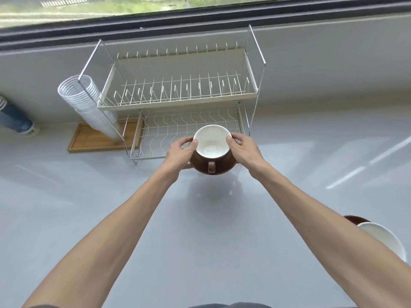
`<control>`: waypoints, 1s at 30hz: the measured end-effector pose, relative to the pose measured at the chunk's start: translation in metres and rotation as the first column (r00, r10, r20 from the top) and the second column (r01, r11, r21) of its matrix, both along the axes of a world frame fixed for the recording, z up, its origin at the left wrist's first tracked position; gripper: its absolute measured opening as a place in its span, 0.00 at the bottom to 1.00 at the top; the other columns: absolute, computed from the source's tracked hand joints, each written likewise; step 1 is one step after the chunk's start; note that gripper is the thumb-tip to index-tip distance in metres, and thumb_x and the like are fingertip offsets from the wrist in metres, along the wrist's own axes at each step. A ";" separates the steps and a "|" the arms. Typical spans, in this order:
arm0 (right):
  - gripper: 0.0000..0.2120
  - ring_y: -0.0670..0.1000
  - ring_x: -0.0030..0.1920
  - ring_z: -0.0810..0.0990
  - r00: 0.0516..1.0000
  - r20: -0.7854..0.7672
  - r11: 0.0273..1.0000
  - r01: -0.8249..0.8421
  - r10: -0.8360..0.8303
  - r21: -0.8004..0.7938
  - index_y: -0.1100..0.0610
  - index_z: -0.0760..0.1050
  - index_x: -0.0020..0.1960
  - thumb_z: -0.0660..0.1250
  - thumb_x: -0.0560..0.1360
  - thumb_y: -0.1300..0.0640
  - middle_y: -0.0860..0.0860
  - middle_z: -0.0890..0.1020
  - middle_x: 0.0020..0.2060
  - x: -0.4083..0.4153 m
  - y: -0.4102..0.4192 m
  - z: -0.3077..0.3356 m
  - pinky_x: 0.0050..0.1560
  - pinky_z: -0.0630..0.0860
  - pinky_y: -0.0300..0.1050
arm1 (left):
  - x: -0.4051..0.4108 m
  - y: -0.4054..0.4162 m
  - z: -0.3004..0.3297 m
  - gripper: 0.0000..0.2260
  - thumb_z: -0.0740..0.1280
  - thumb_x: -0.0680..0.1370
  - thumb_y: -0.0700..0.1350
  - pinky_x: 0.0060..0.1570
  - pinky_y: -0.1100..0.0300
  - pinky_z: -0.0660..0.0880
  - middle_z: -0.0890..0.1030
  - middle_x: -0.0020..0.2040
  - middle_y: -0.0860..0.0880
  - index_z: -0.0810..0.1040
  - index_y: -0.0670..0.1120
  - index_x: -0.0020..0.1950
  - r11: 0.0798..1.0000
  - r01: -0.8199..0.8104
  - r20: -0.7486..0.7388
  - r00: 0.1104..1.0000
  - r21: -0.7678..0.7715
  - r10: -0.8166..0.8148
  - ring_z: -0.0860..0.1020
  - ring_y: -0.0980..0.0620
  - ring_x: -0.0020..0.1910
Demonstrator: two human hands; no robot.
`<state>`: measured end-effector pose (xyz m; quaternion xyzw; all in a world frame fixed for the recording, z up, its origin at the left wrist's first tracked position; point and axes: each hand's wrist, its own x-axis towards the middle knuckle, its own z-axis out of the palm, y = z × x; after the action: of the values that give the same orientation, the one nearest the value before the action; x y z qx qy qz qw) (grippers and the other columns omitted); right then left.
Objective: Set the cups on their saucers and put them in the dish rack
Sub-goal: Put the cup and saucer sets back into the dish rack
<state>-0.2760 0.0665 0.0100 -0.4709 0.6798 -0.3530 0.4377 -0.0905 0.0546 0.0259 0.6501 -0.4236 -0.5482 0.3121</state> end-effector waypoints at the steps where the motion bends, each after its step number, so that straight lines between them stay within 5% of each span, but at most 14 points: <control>1: 0.17 0.52 0.61 0.79 1.000 0.002 1.000 -0.001 0.001 0.001 0.47 0.78 0.65 0.60 0.80 0.46 0.44 0.82 0.53 0.001 -0.009 0.000 0.64 0.76 0.55 | 0.001 -0.008 0.000 0.16 0.66 0.81 0.50 0.59 0.44 0.81 0.83 0.58 0.41 0.77 0.50 0.68 1.000 -0.004 -0.001 1.000 -0.004 0.004 0.83 0.44 0.55; 9: 0.18 0.54 0.65 0.76 0.999 -0.049 1.000 0.015 -0.014 0.014 0.52 0.74 0.69 0.57 0.82 0.50 0.50 0.80 0.63 0.005 -0.087 -0.009 0.69 0.71 0.55 | -0.005 -0.086 -0.013 0.14 0.67 0.81 0.50 0.58 0.41 0.81 0.82 0.62 0.41 0.78 0.49 0.66 1.000 -0.028 -0.020 0.999 0.006 0.028 0.82 0.43 0.53; 14: 0.14 0.56 0.48 0.73 0.988 -0.127 0.994 0.092 -0.083 0.066 0.55 0.74 0.51 0.54 0.83 0.48 0.50 0.76 0.44 0.007 -0.126 -0.029 0.47 0.66 0.47 | -0.009 -0.129 -0.032 0.13 0.69 0.79 0.48 0.44 0.55 0.83 0.83 0.49 0.47 0.78 0.46 0.63 0.999 -0.037 -0.042 0.998 0.035 0.039 0.82 0.51 0.44; 18: 0.18 0.58 0.62 0.74 0.986 -0.110 0.988 0.132 -0.123 0.076 0.50 0.71 0.70 0.53 0.83 0.47 0.55 0.78 0.62 0.007 -0.146 -0.039 0.55 0.65 0.45 | -0.012 -0.152 -0.045 0.03 0.71 0.78 0.47 0.38 0.60 0.82 0.85 0.37 0.54 0.79 0.54 0.46 0.998 -0.014 -0.077 0.997 0.053 0.018 0.83 0.58 0.35; 23: 0.19 0.59 0.65 0.75 0.987 -0.098 0.990 0.134 -0.130 0.036 0.56 0.71 0.68 0.52 0.84 0.50 0.56 0.78 0.64 0.003 -0.163 -0.048 0.56 0.67 0.47 | -0.020 -0.169 -0.053 0.02 0.69 0.80 0.48 0.36 0.60 0.82 0.83 0.41 0.52 0.78 0.53 0.48 0.999 -0.021 -0.097 0.995 0.038 0.025 0.82 0.58 0.36; 30: 0.18 0.61 0.62 0.77 0.982 -0.115 0.987 0.156 -0.150 0.039 0.60 0.72 0.66 0.50 0.85 0.53 0.59 0.80 0.61 0.000 -0.175 -0.056 0.62 0.70 0.50 | -0.028 -0.174 -0.052 0.04 0.69 0.80 0.48 0.54 0.45 0.81 0.80 0.44 0.50 0.77 0.51 0.46 1.000 -0.002 -0.081 0.997 0.023 0.003 0.80 0.47 0.46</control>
<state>-0.2764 -0.1086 -0.0458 -0.4256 0.7457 -0.3422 0.3818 -0.1181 -0.1194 -0.0259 0.6312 -0.4034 -0.5787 0.3222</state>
